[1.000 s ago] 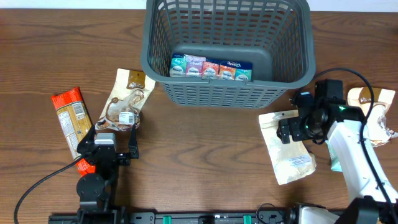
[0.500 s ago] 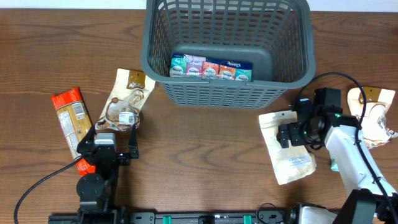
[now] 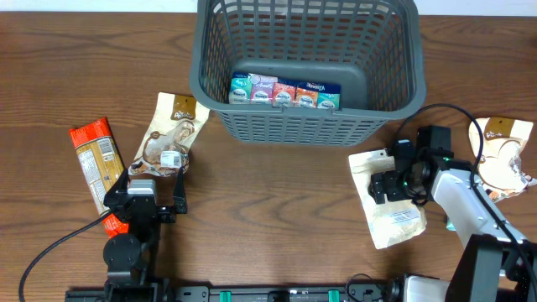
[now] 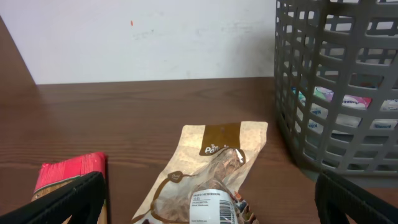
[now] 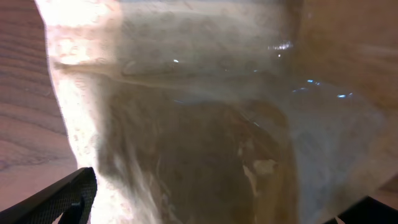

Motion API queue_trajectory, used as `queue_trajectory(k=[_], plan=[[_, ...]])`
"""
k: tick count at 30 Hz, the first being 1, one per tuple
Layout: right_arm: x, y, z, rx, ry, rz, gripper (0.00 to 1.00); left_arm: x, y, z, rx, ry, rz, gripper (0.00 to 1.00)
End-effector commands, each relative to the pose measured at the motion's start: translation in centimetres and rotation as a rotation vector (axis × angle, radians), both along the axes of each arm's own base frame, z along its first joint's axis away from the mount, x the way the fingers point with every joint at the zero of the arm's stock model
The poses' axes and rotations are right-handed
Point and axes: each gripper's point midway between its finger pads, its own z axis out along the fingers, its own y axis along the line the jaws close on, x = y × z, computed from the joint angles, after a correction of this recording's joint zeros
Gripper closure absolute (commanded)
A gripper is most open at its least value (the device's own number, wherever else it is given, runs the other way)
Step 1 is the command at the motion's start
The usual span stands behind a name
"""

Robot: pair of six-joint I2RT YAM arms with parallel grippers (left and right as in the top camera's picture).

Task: Pack container
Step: 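Grasp the clear zip pouch with the right gripper and lift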

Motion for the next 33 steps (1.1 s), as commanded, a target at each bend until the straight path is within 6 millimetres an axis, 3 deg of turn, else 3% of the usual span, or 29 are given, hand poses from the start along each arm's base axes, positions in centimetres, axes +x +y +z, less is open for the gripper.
queue_trajectory(k=[1, 15, 25, 29, 33], plan=[[-0.4, 0.1, -0.7, 0.017, 0.023, 0.004, 0.08, -0.1, 0.1, -1.6, -0.002, 0.052, 0.008, 0.01], [-0.9, 0.2, -2.2, 0.024, 0.076, 0.004, 0.24, -0.1, 0.1, -1.6, -0.003, 0.052, 0.008, 0.01], [-0.2, 0.1, -2.1, 0.021, 0.049, 0.002, 0.66, -0.1, 0.1, -1.6, -0.003, 0.052, 0.008, 0.01], [0.3, 0.0, -2.0, 0.02, 0.028, -0.016, 0.98, -0.1, 0.1, -1.6, -0.003, 0.052, 0.008, 0.01], [1.4, -0.2, -1.8, 0.02, -0.013, -0.049, 0.99, -0.1, 0.1, -1.6, -0.003, 0.052, 0.008, 0.01]])
